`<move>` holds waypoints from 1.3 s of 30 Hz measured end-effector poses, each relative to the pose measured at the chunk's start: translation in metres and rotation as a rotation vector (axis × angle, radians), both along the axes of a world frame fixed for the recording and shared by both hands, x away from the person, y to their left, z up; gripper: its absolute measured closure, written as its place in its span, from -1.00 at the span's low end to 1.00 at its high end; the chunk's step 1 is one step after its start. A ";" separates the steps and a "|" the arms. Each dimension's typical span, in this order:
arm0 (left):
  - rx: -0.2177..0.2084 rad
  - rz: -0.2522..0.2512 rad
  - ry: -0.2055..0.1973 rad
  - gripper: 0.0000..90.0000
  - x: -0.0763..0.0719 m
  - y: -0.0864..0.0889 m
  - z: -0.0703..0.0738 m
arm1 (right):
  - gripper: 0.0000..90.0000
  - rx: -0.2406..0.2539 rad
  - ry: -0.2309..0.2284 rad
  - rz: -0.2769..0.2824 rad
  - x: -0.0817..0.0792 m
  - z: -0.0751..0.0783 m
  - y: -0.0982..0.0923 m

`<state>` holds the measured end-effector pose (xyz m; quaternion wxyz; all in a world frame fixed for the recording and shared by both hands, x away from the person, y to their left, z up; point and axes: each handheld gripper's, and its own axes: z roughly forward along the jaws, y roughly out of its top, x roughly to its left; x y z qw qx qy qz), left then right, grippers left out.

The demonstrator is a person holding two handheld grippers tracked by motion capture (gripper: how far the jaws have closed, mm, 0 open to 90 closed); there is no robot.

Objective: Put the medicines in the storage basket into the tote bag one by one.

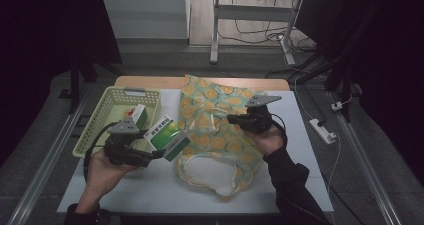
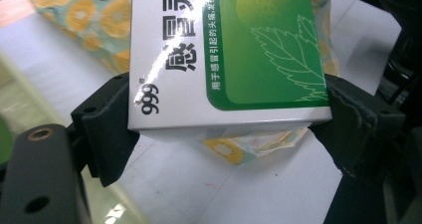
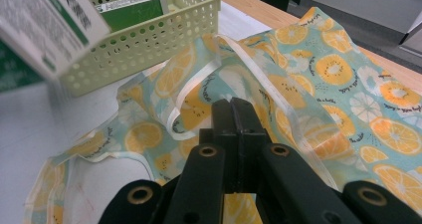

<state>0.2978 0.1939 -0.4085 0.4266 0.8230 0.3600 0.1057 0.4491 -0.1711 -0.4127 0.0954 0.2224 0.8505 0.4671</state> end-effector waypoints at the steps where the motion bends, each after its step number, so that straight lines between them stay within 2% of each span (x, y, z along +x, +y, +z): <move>1: 0.000 -0.011 0.005 -0.61 0.001 -0.003 -0.001 | 1.00 0.000 -0.001 0.000 0.000 0.000 0.000; 14: 0.038 -0.113 0.051 -0.61 0.012 -0.048 -0.024 | 1.00 0.001 -0.002 0.002 -0.001 0.000 0.002; 22: 0.049 -0.154 0.071 -0.61 0.023 -0.070 -0.033 | 1.00 0.002 0.000 0.006 -0.002 0.000 0.004; 29: 0.061 -0.167 0.110 -0.61 0.038 -0.084 -0.044 | 1.00 0.004 0.000 0.004 -0.002 0.000 0.003; 32: 0.057 -0.173 0.121 -0.61 0.044 -0.090 -0.047 | 1.00 0.004 0.000 0.003 -0.001 0.000 0.003; 39: 0.075 -0.177 0.140 -0.62 0.058 -0.106 -0.052 | 1.00 0.009 0.001 0.001 -0.002 0.001 0.002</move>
